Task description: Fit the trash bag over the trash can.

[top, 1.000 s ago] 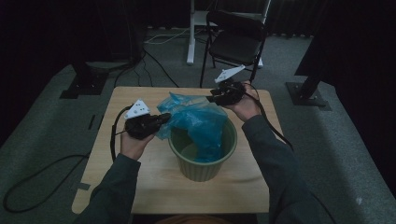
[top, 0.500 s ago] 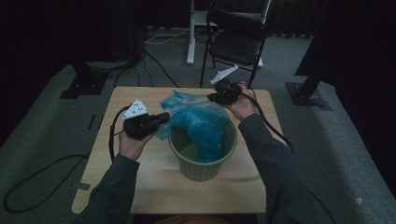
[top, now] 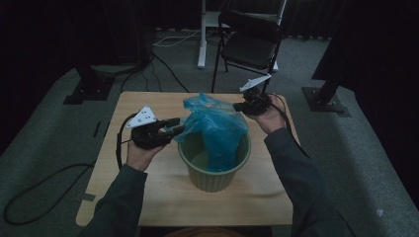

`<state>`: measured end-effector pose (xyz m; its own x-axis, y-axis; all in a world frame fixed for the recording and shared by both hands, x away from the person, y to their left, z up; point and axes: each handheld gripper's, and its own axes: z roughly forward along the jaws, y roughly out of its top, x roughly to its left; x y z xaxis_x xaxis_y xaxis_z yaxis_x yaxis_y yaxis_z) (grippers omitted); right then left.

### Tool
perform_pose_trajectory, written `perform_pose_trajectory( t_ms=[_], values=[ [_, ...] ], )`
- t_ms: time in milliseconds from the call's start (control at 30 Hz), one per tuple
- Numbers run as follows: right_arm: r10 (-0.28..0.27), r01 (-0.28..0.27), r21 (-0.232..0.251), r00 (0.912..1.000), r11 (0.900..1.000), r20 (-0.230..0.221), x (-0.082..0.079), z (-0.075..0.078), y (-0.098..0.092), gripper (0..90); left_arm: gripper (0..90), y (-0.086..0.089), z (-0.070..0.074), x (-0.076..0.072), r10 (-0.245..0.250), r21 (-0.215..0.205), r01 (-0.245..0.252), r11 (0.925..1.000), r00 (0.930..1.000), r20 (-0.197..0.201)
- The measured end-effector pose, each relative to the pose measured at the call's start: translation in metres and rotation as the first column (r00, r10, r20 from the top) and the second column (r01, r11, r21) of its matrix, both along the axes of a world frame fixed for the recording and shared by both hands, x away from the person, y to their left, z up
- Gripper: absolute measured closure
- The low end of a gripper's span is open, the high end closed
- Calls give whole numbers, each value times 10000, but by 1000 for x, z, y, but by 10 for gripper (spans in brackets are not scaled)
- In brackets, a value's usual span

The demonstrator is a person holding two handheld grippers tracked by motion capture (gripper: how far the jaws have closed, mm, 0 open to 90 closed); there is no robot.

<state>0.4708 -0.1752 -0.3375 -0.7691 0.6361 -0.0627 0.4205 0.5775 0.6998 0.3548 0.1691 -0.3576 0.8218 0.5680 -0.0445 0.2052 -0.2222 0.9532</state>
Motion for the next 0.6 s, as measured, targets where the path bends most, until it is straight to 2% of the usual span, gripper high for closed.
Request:
perform_pose_trajectory(
  t_ms=[67, 133, 200, 267, 300, 333, 367, 467, 500, 533, 567, 600],
  values=[
    [75, -75, -21, 10000, 10000, 25, -1, 0, 2, 891, 543, -3, 2, 0, -137, 8, 137, 9999, 9999, 17],
    [176, -175, -28, 9998, 9998, 32, -3, 1, 4, 889, 522, -8, 3, 2, -41, 114, 41, 9999, 10000, -13],
    [292, -292, -41, 9995, 9996, 79, -4, 2, 8, 889, 534, -13, 4, 5, 191, 416, -188, 9990, 9998, -67],
    [353, -352, -70, 9993, 9994, 89, -6, 3, 10, 888, 611, -18, 4, 6, 456, 859, -449, 9953, 9989, -65],
    [346, -345, -123, 9993, 9993, 106, -6, 3, 11, 889, 684, -18, 4, 6, 456, 859, -449, 9953, 9989, -65],
    [281, -280, -122, 9996, 9995, 75, -6, 3, 11, 888, 778, -21, 2, 4, 520, 1183, -526, 9916, 9986, 82],
    [172, -171, -209, 9998, 9996, 51, -6, 3, 10, 889, 816, -21, 1, 3, 528, 1197, -539, 9913, 9985, 119],
    [-76, 78, -415, 10000, 9991, 54, -6, 0, 6, 889, 886, -17, -1, -1, 516, 1225, -536, 9910, 9985, 193],
    [-219, 215, -249, 9997, 9995, -141, -5, -3, -2, 888, 894, -11, -4, -8, 532, 1148, -553, 9919, 9984, 209],
    [-219, 215, -249, 9997, 9995, -141, -5, -3, -2, 888, 894, -11, -4, -8, 532, 1148, -553, 9919, 9984, 209],
    [-187, 192, 120, 9991, 9997, -388, -7, -4, -8, 881, 895, -7, -7, -14, 440, 1130, -459, 9925, 9989, 189],
    [-141, 153, 227, 9986, 9996, -516, -8, -5, -10, 879, 895, -7, -7, -14, 440, 1130, -459, 9925, 9989, 189]
  ],
)
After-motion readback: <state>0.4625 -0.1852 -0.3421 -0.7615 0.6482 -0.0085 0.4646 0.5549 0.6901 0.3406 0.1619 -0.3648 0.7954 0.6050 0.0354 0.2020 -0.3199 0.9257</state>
